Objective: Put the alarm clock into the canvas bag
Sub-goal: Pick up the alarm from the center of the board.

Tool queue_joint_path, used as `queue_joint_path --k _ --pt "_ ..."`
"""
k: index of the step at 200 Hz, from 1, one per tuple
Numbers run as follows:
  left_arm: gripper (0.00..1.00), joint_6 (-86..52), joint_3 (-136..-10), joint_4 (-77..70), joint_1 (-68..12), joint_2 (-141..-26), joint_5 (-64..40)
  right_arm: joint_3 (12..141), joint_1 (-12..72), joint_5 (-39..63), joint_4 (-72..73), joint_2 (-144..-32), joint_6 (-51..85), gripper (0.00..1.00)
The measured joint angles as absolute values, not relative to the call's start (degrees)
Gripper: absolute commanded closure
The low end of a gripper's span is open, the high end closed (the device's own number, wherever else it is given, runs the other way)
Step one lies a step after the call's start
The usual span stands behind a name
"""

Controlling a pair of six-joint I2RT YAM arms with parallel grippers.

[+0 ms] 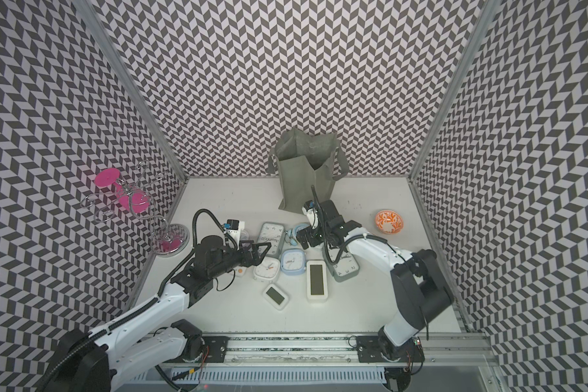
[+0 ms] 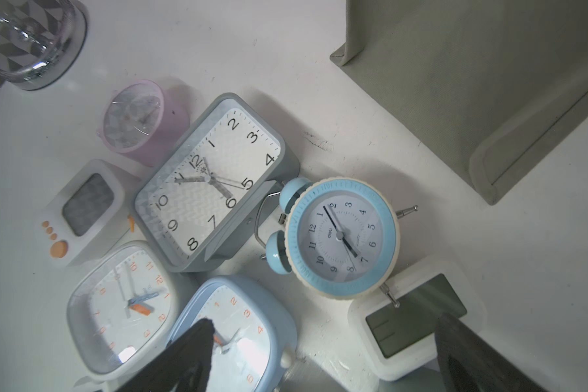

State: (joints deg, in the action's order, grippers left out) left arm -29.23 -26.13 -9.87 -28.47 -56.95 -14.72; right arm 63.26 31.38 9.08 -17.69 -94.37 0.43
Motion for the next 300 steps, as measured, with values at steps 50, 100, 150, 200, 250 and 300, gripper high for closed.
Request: queue_joint_path --k 50,100,150,200,250,300 --pt "0.03 -29.9 -23.5 -14.2 -28.5 -55.8 -14.7 70.7 31.4 7.9 -19.3 -103.8 -2.4 0.01" --pt "0.03 -29.9 -23.5 -15.5 -28.5 -56.5 -14.7 75.1 31.7 8.4 -20.3 -109.6 -4.1 0.01" --pt "0.03 -29.9 -23.5 -15.8 -28.5 -56.7 -14.5 76.5 32.7 7.3 -20.7 -112.1 -4.1 0.27" --pt "0.05 -29.9 -23.8 -15.9 -28.6 -58.1 -13.4 73.9 32.8 6.9 -20.4 -109.7 -3.3 0.42" --pt "0.04 -29.7 -29.2 -15.4 -30.6 -58.9 -10.6 66.7 32.9 6.6 -22.2 -96.8 -1.9 0.43" --pt "0.03 -30.3 -33.3 -15.5 -30.7 -58.4 -8.3 64.2 32.9 7.3 -22.4 -77.4 1.2 0.47"
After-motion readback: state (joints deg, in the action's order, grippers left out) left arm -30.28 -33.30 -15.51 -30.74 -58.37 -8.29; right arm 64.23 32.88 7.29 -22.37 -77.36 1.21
